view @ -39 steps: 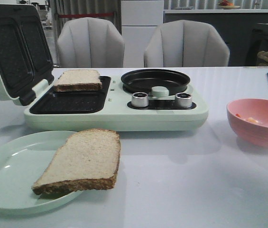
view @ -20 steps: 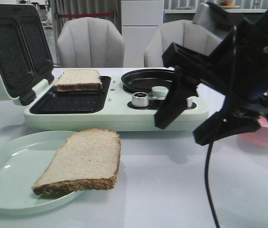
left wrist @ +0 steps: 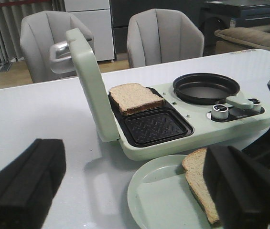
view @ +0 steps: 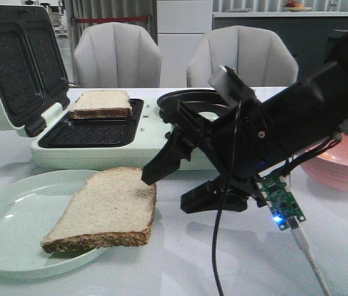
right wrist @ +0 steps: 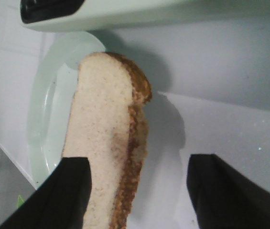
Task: Make breakfast with bread and shrimp
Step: 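Reach the right gripper to the remaining bread slice on the plate, then grasp the bread slice and place it on the sandwich maker plate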
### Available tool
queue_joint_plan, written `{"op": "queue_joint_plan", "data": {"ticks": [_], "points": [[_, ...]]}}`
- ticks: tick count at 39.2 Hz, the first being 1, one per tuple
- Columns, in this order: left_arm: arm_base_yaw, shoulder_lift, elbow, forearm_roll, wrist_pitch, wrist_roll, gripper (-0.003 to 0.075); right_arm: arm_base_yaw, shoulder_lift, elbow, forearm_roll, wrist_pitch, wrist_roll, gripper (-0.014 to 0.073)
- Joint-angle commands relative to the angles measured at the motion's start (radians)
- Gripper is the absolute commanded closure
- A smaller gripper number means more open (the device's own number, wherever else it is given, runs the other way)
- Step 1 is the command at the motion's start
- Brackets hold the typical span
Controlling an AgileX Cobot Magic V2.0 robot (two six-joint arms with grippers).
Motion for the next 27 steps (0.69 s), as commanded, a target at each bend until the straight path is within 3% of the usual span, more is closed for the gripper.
{"op": "queue_joint_plan", "data": {"ticks": [1,8,19,27], "points": [[0.001,-0.013,-0.027,-0.008,-0.084,-0.013,0.0085,-0.001,0.010,-0.044,0.116,0.121,-0.035,0.0062],[0.001,-0.013,-0.027,-0.008,-0.084,-0.013,0.0085,0.000,0.064,-0.096,0.116,0.182,-0.035,0.0083],[0.001,-0.013,-0.027,-0.008,-0.084,-0.013,0.0085,0.000,0.063,-0.118,0.116,0.182,-0.035,0.0419],[0.001,-0.013,-0.027,-0.008,-0.084,-0.013,0.0084,-0.003,0.039,-0.121,0.116,0.217,-0.051,0.0450]]}}
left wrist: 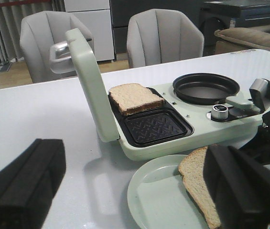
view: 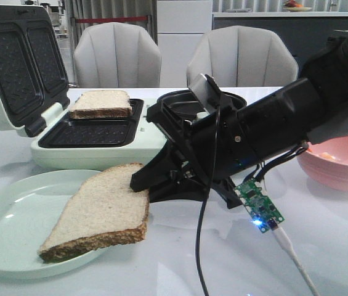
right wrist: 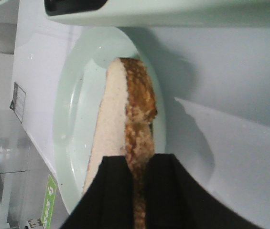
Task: Make breakfast with bread and shrimp
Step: 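Grasp the bread slice and place it on the sandwich maker plate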
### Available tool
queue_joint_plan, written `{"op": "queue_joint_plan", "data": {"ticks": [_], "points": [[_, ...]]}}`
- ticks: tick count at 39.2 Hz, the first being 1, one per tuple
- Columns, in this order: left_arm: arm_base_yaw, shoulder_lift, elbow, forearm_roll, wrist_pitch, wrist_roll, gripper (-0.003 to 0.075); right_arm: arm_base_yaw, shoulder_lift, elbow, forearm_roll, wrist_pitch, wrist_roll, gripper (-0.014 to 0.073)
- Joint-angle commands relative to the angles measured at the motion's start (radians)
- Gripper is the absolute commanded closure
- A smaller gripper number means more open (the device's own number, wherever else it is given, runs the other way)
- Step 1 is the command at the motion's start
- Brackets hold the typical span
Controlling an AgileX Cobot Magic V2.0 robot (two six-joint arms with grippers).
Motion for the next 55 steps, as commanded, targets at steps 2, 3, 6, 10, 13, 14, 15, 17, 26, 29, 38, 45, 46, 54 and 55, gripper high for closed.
{"op": "queue_joint_plan", "data": {"ticks": [2,3,6,10,13,14,15,17,26,29,38,45,46,54,55], "points": [[0.001,-0.013,-0.027,-0.008,-0.084,-0.013,0.0085,-0.003,-0.087,-0.026,0.100,0.086,-0.020,0.0450],[0.001,-0.013,-0.027,-0.008,-0.084,-0.013,0.0085,-0.003,-0.095,-0.028,0.100,0.090,-0.020,0.0450],[0.001,-0.013,-0.027,-0.008,-0.084,-0.013,0.0085,-0.003,-0.122,-0.045,0.100,0.132,-0.020,0.0450],[0.001,-0.013,-0.027,-0.008,-0.084,-0.013,0.0084,-0.003,-0.138,-0.098,0.100,0.179,-0.020,0.0450],[0.001,-0.013,-0.027,-0.008,-0.084,-0.013,0.0085,-0.003,-0.138,-0.157,0.100,0.185,-0.020,0.0450],[0.001,-0.013,-0.027,-0.008,-0.084,-0.013,0.0085,-0.002,-0.136,-0.179,0.100,0.177,-0.020,0.0450],[0.001,-0.013,-0.027,-0.008,-0.084,-0.013,0.0084,-0.002,-0.136,-0.196,0.100,0.168,-0.020,0.0450],[0.001,-0.013,-0.027,-0.008,-0.084,-0.013,0.0085,-0.002,-0.132,-0.235,0.100,0.140,-0.020,0.0450],[0.001,-0.013,-0.027,-0.008,-0.084,-0.013,0.0085,-0.002,-0.087,-0.401,0.100,-0.056,-0.020,0.0450],[0.001,-0.013,-0.027,-0.008,-0.084,-0.013,0.0085,-0.002,-0.051,-0.457,0.100,-0.074,-0.014,0.0450],[0.001,-0.013,-0.027,-0.008,-0.084,-0.013,0.0085,-0.002,0.076,-0.582,0.100,-0.066,-0.005,0.0450],[0.001,-0.013,-0.027,-0.008,-0.084,-0.013,0.0084,-0.002,0.129,-0.604,0.100,-0.057,-0.002,0.0366],[0.001,-0.013,-0.027,-0.008,-0.084,-0.013,0.0085,-0.002,0.131,-0.604,0.100,-0.057,-0.002,0.0322],[0.001,-0.013,-0.027,-0.008,-0.084,-0.013,0.0084,-0.004,0.134,-0.604,0.056,-0.131,-0.002,-0.0010],[0.001,-0.013,-0.027,-0.008,-0.084,-0.013,0.0085,-0.007,0.131,-0.604,0.049,-0.140,-0.002,-0.0025]]}}
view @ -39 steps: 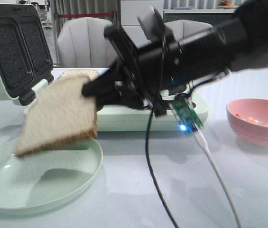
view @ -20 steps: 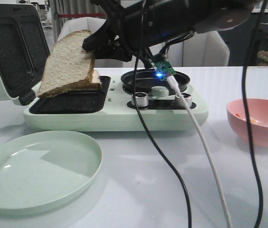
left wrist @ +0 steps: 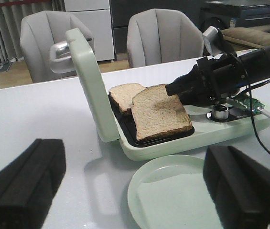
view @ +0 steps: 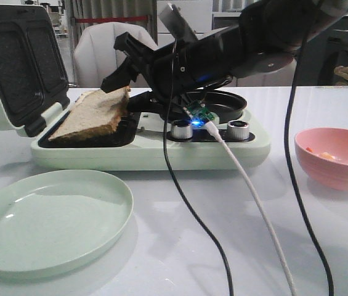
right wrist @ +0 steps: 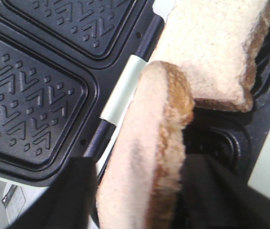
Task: Make breakfast with bread and shrimp
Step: 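Grasp the bread slice and place it on the sandwich maker plate, then open the right gripper and withdraw it from the sandwich maker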
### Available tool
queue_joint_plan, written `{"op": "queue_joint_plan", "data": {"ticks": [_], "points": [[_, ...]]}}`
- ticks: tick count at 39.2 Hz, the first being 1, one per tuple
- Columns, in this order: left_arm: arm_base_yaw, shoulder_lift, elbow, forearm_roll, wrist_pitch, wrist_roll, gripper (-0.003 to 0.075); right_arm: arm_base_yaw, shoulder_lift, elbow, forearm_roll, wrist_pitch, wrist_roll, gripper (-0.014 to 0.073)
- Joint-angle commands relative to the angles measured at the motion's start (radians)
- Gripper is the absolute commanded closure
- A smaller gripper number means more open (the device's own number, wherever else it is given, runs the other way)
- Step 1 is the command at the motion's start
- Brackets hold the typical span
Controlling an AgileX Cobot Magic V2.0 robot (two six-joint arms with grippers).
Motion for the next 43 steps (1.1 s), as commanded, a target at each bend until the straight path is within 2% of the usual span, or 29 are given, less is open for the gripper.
{"op": "queue_joint_plan", "data": {"ticks": [1,11,15,19,23,34,39,43], "points": [[0.001,-0.013,-0.027,-0.008,-0.084,-0.013,0.0085,-0.007,-0.065,-0.036,0.045,0.004,-0.002,-0.0022],[0.001,-0.013,-0.027,-0.008,-0.084,-0.013,0.0085,0.000,-0.154,-0.036,-0.163,-0.125,0.010,-0.0020],[0.001,-0.013,-0.027,-0.008,-0.084,-0.013,0.0085,0.000,-0.214,-0.035,-0.287,-0.162,0.069,-0.0020],[0.001,-0.013,-0.027,-0.008,-0.084,-0.013,0.0084,0.000,-0.286,-0.035,-0.465,-0.166,0.164,-0.0020],[0.001,-0.013,-0.027,-0.008,-0.084,-0.013,0.0085,0.000,-0.364,-0.035,-0.701,-0.134,0.316,-0.0020],[0.001,-0.013,-0.027,-0.008,-0.084,-0.013,0.0085,-0.003,-0.568,-0.035,-1.471,0.055,0.881,-0.0020],[0.001,-0.013,-0.027,-0.008,-0.084,-0.013,0.0084,-0.003,-0.643,-0.035,-1.726,0.134,1.067,-0.0020],[0.001,-0.013,-0.027,-0.008,-0.084,-0.013,0.0085,-0.003,-0.704,-0.012,-1.843,0.170,1.173,-0.0020]]}}
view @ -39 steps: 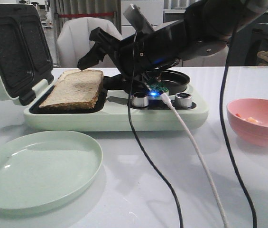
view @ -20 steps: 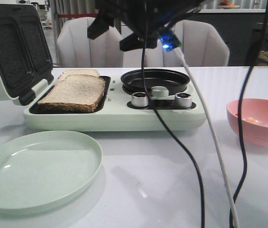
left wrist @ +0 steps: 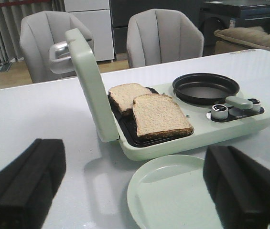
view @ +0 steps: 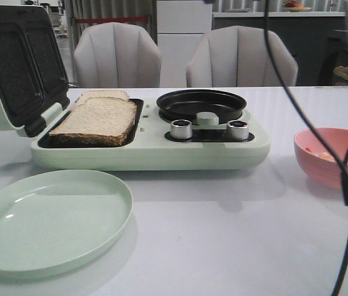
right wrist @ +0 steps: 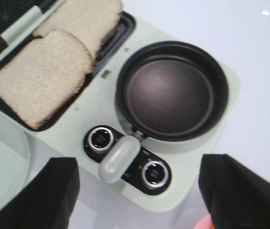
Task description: Make breakfast with bread and shrimp
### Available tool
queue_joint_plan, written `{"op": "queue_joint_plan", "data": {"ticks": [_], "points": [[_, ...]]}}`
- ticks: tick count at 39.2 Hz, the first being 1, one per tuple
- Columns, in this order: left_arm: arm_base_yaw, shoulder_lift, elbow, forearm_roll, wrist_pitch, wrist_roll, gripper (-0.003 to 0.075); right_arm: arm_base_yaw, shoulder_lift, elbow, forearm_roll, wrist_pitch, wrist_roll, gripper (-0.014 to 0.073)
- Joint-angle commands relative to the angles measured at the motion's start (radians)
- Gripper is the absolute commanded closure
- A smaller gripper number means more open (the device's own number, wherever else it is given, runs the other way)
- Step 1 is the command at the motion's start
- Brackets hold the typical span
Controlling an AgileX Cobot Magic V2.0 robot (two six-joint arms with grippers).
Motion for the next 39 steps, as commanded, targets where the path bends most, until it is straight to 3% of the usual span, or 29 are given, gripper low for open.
{"op": "queue_joint_plan", "data": {"ticks": [1,10,28,39], "points": [[0.001,-0.013,-0.027,-0.008,-0.084,-0.013,0.0084,-0.003,-0.105,0.000,-0.124,-0.021,0.102,-0.0020],[0.001,-0.013,-0.027,-0.008,-0.084,-0.013,0.0084,-0.003,-0.294,0.231,-0.133,-0.103,0.119,-0.0020],[0.001,-0.013,-0.027,-0.008,-0.084,-0.013,0.0085,-0.003,-0.853,0.830,-0.028,-0.492,0.137,-0.0020],[0.001,-0.013,-0.027,-0.008,-0.084,-0.013,0.0084,-0.003,-1.255,1.087,-0.016,-0.538,0.137,-0.0020]]}}
